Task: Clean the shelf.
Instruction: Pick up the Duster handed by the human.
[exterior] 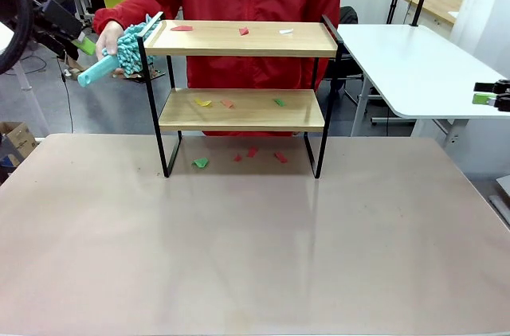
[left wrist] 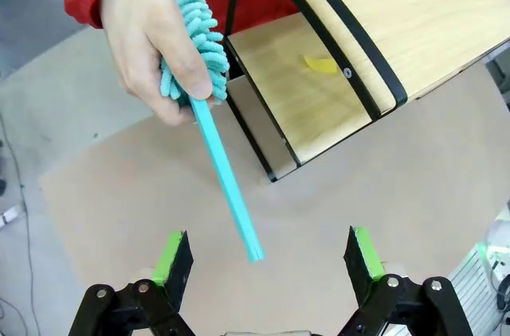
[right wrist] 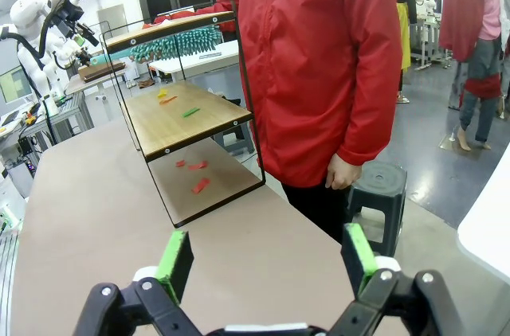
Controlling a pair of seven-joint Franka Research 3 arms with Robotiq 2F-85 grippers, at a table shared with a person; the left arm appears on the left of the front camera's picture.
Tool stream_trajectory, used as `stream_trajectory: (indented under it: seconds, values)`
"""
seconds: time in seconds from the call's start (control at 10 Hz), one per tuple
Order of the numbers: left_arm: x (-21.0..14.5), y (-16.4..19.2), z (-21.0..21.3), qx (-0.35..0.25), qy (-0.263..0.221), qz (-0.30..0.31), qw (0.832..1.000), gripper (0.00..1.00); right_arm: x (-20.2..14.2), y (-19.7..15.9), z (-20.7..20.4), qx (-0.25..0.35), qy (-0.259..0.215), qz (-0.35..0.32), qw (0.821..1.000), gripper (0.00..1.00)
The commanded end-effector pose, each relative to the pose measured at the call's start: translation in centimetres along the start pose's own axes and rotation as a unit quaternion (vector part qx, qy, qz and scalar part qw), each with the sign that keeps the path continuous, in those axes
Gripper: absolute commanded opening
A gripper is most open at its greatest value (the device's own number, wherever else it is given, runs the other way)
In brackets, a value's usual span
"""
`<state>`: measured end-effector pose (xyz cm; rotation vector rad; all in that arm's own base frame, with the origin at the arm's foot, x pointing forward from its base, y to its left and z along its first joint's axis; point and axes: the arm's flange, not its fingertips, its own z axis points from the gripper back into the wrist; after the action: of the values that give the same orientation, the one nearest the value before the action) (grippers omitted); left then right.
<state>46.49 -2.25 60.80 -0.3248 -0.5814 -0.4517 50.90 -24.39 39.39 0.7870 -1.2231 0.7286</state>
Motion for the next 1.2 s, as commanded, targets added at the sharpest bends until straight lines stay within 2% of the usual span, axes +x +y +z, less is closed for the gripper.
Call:
stream_trajectory:
  seconds: [0.0,0.3,0.5,1.1]
  values:
    - [0.3,-0.4,-1.5,0.023,0.008,-0.009,1.0,1.0,0.3,0.1,-0.2,0.001,-0.002,0.003,1.0,1.0]
    - [0.9,-1.3,-4.0,0.064,0.016,0.008,0.998,1.0,0.3,0.1,-0.2,0.001,-0.002,0.003,1.0,1.0]
    - [1.0,-1.6,-5.3,0.121,0.008,0.014,0.993,1.0,0.3,0.1,-0.2,0.001,-0.002,0.003,1.0,1.0]
    - [1.2,-1.3,-7.1,0.155,0.022,0.031,0.987,1.0,0.3,0.1,-0.2,0.001,-0.002,0.003,1.0,1.0]
